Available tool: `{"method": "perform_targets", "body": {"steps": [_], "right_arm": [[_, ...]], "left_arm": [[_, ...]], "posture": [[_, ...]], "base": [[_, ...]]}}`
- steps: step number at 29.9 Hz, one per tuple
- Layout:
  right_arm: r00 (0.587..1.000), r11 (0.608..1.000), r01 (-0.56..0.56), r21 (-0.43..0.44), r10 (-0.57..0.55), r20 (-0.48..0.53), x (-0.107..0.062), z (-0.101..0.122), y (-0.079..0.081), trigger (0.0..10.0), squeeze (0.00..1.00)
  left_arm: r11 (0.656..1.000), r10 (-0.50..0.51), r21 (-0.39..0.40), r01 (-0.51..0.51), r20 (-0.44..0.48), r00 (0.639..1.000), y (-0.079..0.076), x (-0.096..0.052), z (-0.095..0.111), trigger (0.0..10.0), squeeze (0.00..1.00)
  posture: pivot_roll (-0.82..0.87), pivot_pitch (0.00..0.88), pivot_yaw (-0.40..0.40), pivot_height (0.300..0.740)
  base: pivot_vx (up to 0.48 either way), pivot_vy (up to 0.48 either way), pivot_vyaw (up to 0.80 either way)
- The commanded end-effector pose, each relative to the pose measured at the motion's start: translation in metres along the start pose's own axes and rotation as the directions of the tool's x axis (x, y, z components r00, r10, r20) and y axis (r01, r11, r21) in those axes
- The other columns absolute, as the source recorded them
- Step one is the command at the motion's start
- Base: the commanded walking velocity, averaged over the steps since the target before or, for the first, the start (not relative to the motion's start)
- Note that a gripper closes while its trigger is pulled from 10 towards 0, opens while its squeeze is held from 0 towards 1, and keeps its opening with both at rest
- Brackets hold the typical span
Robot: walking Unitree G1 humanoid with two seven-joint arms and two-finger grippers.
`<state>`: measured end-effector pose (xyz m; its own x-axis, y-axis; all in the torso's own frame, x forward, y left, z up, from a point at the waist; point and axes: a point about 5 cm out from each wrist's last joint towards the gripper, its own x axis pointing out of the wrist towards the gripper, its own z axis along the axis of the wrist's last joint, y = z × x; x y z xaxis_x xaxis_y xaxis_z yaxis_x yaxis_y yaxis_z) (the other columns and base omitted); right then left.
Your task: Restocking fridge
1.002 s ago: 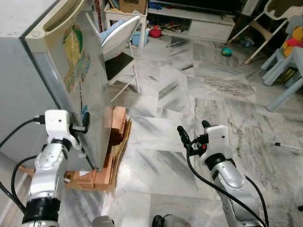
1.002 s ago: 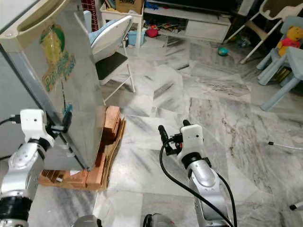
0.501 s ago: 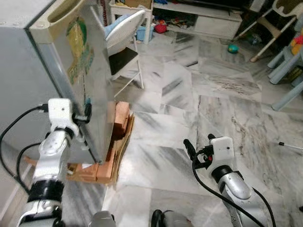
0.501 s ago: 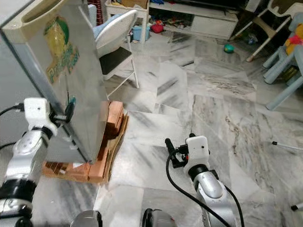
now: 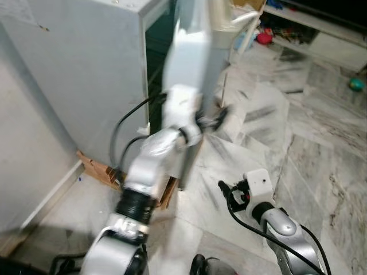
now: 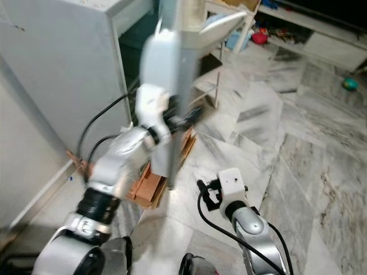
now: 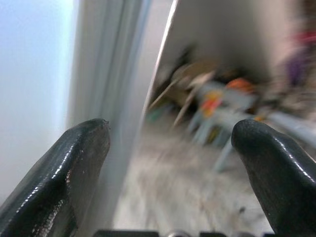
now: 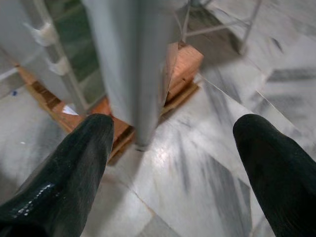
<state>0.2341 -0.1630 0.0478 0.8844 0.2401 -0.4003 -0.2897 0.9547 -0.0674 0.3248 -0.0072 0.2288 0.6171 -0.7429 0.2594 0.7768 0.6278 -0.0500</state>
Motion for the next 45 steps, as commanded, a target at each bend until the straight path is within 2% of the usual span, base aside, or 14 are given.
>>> {"method": "perform_targets", "body": {"steps": [1,2,4,10,13,14,15,19,20,24,32,38,41,45], "right_arm": [[0.999,1.0,0.021,-0.005,-0.022,-0.039,-0.007,-0.01,-0.007,10.0,0.0],[0.999,1.0,0.016,-0.002,-0.016,-0.033,-0.007,-0.009,-0.007,10.0,0.0],[0.999,1.0,0.014,-0.003,-0.014,-0.03,-0.007,-0.009,-0.008,10.0,0.0],[0.997,0.999,0.05,0.019,-0.051,0.055,-0.002,0.006,-0.01,10.0,0.0],[0.995,0.998,0.05,0.023,-0.052,0.083,0.0,0.013,-0.009,10.0,0.0],[0.99,0.998,0.057,0.037,-0.061,0.126,0.002,0.023,-0.008,10.0,0.0],[0.987,0.997,0.066,0.038,-0.07,0.147,0.003,0.028,-0.009,10.0,0.0],[0.976,0.996,0.091,0.0,-0.089,0.197,0.005,0.039,-0.013,10.0,0.0],[0.971,0.995,0.096,0.016,-0.098,0.216,0.006,0.044,-0.016,10.0,0.0],[0.967,0.99,0.116,0.076,-0.13,0.221,0.009,0.05,-0.022,10.0,0.0],[0.96,0.992,0.103,0.073,-0.118,0.254,0.015,0.06,-0.006,10.0,0.0],[0.941,0.987,0.156,0.037,-0.16,0.3,0.018,0.068,-0.004,10.0,0.0],[0.927,0.98,0.197,0.006,-0.188,0.325,0.019,0.072,-0.008,10.0,0.0],[0.917,0.98,0.193,0.053,-0.199,0.345,0.019,0.077,-0.011,10.0,0.0]], "left_arm": [[0.999,0.038,0.027,-0.038,0.002,0.999,0.011,-0.005,-0.003,10.0,0.0],[0.993,0.111,0.042,-0.111,-0.01,0.994,0.03,-0.016,-0.006,10.0,0.0],[0.987,0.153,0.05,-0.153,-0.015,0.988,0.04,-0.024,-0.006,10.0,0.0],[0.928,0.355,0.153,-0.34,-0.082,0.931,0.084,-0.089,-0.012,10.0,0.0],[0.903,0.415,0.164,-0.397,-0.089,0.906,0.093,-0.107,-0.015,10.0,0.0],[0.879,0.457,0.201,-0.433,-0.094,0.885,0.099,-0.127,-0.015,10.0,0.0],[0.866,0.479,0.214,-0.452,-0.097,0.872,0.1,-0.136,-0.015,10.0,0.0],[0.817,0.564,0.212,-0.536,-0.1,0.82,0.106,-0.159,-0.011,10.0,0.0],[0.795,0.594,0.22,-0.565,-0.099,0.798,0.106,-0.171,-0.008,10.0,0.0],[0.769,0.629,0.236,-0.594,-0.115,0.769,0.1,-0.192,-0.012,10.0,0.0],[0.748,0.657,0.28,-0.602,-0.185,0.73,0.089,-0.213,-0.032,10.0,0.0],[0.719,0.69,0.29,-0.631,-0.195,0.697,0.092,-0.222,-0.039,10.0,0.0],[0.712,0.693,0.348,-0.61,-0.203,0.692,0.093,-0.225,-0.043,10.0,0.0],[0.692,0.711,0.374,-0.618,-0.202,0.674,0.095,-0.23,-0.044,10.0,0.0]], "posture": [[0.05,0.105,-0.103,0.74],[0.05,0.106,-0.103,0.74],[0.06,0.104,-0.104,0.74],[0.08,0.104,-0.1,0.74],[0.09,0.105,-0.094,0.74],[0.09,0.107,-0.089,0.74],[0.1,0.109,-0.087,0.74],[0.14,0.117,-0.08,0.74],[0.14,0.122,-0.079,0.74],[0.14,0.123,-0.087,0.74],[0.13,0.112,-0.107,0.74],[0.12,0.105,-0.111,0.74],[0.11,0.101,-0.108,0.74],[0.11,0.107,-0.105,0.74]], "base": [[0.0,0.0,0.0],[0.0,0.0,0.0],[0.0,0.0,0.0],[0.0,0.0,0.0],[0.0,0.0,0.0],[0.0,0.0,0.0],[0.0,-0.446,0.0],[0.0,-0.472,0.0],[0.0,-0.48,0.0],[0.0,-0.467,0.0],[0.177,-0.397,0.0],[0.321,-0.352,0.0],[0.359,-0.316,0.0],[0.394,-0.27,0.0]]}}
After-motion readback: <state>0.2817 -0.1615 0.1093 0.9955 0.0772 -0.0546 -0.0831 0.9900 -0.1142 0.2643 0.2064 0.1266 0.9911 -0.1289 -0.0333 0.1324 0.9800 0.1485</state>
